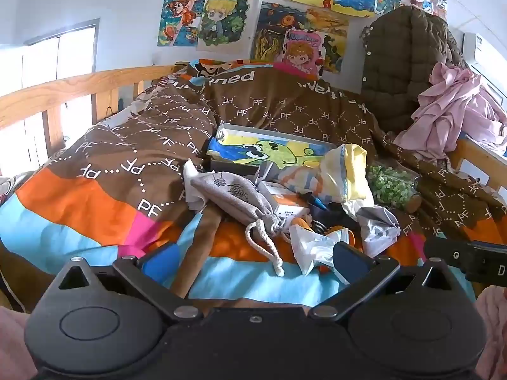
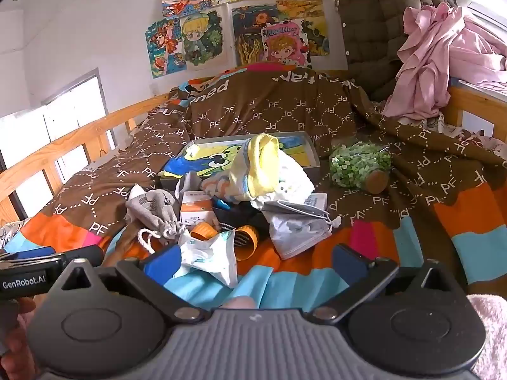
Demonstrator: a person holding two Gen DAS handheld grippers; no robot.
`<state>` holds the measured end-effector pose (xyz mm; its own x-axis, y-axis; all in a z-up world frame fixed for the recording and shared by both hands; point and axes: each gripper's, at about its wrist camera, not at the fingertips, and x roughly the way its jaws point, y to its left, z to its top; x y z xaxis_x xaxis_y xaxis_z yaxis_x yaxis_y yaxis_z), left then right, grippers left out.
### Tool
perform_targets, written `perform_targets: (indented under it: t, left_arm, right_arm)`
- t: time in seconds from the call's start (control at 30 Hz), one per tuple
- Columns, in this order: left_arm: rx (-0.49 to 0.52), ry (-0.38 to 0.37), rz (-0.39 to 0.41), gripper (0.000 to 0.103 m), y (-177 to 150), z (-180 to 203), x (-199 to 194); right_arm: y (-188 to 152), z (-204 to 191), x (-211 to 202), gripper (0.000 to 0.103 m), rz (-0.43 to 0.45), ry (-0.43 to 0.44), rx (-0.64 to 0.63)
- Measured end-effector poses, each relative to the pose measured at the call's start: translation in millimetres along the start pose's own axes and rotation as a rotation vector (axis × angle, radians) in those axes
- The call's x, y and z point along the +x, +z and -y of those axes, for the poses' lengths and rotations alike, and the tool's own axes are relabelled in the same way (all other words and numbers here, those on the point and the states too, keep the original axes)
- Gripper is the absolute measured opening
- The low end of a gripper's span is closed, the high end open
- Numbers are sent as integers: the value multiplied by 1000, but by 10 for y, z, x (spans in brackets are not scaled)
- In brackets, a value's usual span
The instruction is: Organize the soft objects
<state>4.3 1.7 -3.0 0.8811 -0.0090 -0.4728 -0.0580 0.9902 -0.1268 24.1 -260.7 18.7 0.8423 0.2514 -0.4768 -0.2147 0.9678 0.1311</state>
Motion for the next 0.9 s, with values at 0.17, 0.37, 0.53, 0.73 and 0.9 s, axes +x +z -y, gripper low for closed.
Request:
perform_targets:
  t: [0.17, 0.37, 0.53, 0.73, 0.9]
  left_arm:
    - [3, 3, -1, 102, -5, 25, -22]
    - [7, 6, -2, 102, 0, 49, -41]
    - [6, 5, -3, 102, 2, 52, -42]
    - [7, 6, -4, 102, 1, 50, -39]
    - [7, 6, -4, 102, 0, 51, -38]
  right_arm:
    - [0, 20, 1, 103, 0, 3, 4]
    - [-1, 24, 1, 103, 0, 4, 6]
    - [-2, 24, 4, 103, 1, 4, 6]
    - [-3, 22, 7, 103, 0, 5, 7]
    - [-3, 23, 7, 103, 0, 5, 8]
